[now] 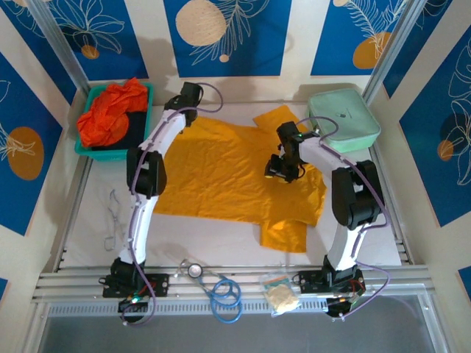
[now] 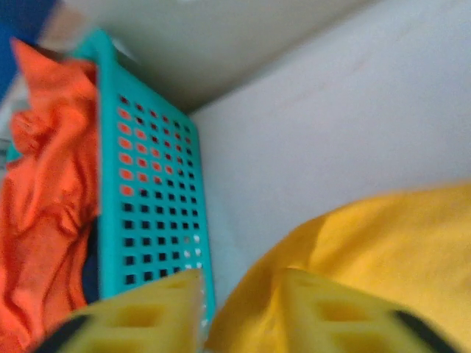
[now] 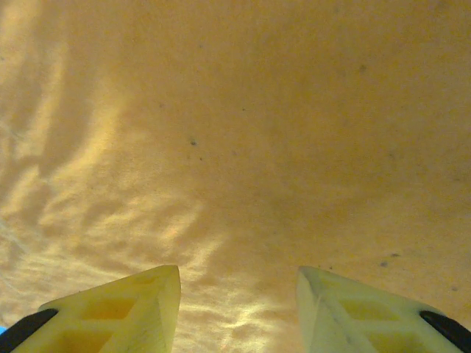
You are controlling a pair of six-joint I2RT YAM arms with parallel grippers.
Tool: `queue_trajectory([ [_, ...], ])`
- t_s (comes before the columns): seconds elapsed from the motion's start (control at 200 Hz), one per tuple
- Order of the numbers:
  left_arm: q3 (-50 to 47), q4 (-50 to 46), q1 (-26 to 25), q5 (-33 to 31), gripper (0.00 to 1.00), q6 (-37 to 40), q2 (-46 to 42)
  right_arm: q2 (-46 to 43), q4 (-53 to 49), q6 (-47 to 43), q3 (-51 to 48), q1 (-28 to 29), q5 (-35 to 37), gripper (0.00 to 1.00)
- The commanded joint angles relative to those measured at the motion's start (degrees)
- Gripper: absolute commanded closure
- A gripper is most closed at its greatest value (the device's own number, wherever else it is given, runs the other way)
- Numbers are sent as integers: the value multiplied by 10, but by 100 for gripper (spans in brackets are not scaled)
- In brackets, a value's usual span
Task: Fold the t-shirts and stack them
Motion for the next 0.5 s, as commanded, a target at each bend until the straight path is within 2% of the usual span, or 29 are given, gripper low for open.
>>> queue_trajectory([
  [0.0, 23, -37, 9, -33, 26, 6, 1, 12, -8, 4, 21, 8, -7, 54],
  [0.06, 23, -39, 8, -26, 12, 3, -10, 14, -13, 6, 26, 11, -5, 54],
  [0.135, 23, -48, 6, -14, 0, -10, -37, 12, -16, 8, 31, 16, 1, 54],
  [0.24, 22, -78, -1, -3, 1, -30, -84, 1, -19, 12, 33, 21, 7, 54],
  [0.34, 6, -147, -12, 16, 1, -85, -132, -16, -18, 18, 24, 18, 22, 54],
  [0.425, -73, -195, -23, 48, 2, -152, -188, -35, -11, 23, 9, 3, 29, 54],
  [0.495, -177, -200, -33, 92, 13, -214, -238, -44, -7, 24, -5, -17, 27, 54],
])
